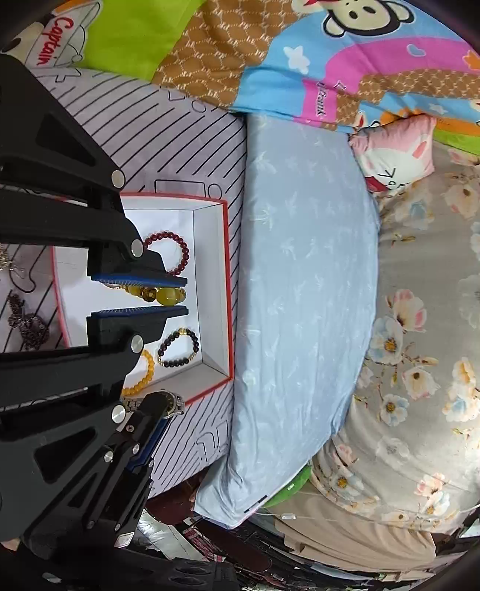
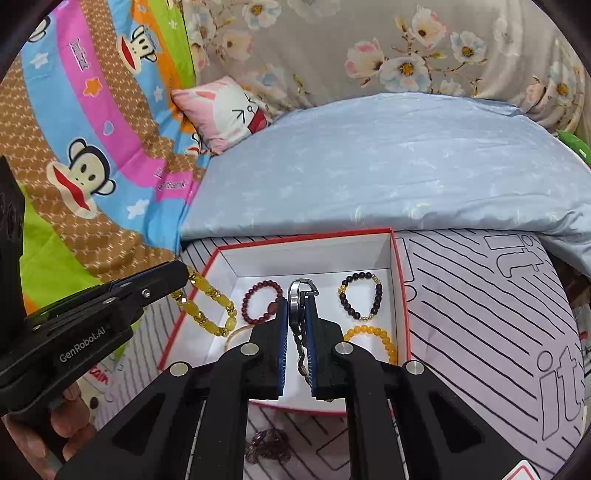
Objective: Organize jewelry
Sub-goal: 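Carry the bracelet and the watch over the red box, then open both tools to drop the bracelet and watch into the box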
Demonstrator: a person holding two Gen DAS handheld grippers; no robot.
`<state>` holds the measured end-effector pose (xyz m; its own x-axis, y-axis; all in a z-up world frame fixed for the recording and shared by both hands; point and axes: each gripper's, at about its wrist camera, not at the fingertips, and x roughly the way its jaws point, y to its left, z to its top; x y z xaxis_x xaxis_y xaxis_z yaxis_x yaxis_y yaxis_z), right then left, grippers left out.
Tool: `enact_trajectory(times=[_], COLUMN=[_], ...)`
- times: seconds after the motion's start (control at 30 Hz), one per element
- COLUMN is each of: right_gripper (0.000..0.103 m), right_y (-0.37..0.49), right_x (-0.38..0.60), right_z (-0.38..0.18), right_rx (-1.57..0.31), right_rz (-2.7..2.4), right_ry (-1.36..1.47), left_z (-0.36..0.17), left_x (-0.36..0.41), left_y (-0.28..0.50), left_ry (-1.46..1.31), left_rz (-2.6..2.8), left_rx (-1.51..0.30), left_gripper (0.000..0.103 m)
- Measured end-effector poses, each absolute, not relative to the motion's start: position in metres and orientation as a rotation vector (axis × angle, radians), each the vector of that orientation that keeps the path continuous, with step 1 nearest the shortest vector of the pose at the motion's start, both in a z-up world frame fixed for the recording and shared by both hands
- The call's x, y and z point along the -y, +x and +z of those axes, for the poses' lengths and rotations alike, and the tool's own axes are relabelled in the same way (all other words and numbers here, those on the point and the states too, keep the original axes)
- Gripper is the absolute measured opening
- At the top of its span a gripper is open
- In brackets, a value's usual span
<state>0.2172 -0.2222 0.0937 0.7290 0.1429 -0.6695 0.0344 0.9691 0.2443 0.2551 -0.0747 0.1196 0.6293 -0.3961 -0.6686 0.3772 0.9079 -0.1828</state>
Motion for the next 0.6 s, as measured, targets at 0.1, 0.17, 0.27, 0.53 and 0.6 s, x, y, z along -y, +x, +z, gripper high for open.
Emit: enact_trajectory(times=[0.1, 0.17, 0.27, 0.53, 0.6], right_gripper=[0.009, 0.012, 0.032, 0.042, 0.042], right_y=[0.227, 0.228, 0.223, 0.192, 0.179], right_x=[0.221, 0.222, 0.224, 0.218, 0.215], right_z=[0.083, 0.082, 0.087, 0.101, 0.103], right_rx=[-0.773, -0.757, -0.729, -0.693, -0.689], right_rz=[0.058, 0.04, 0.018, 0.014, 0.015], right_ry=[0.235, 0.226, 0.216, 0.192, 0.173], left_z=[0.105, 0.099, 0.098, 0.111, 0.113], left_x=[0.08, 0.08, 0.076, 0.057, 0.053], left_y=[0.266, 0.27, 0.271, 0.251, 0.241], left_ry=[-0.024, -0.028, -0.026, -0.033, -0.022], left_rz=[-0.437, -0.437, -0.403, -0.359, -0.344], left_rx=[-0.797, -0.798, -0.774, -0.73, -0.72], left_gripper=[0.009, 0.01, 0.042, 0.055, 0.055])
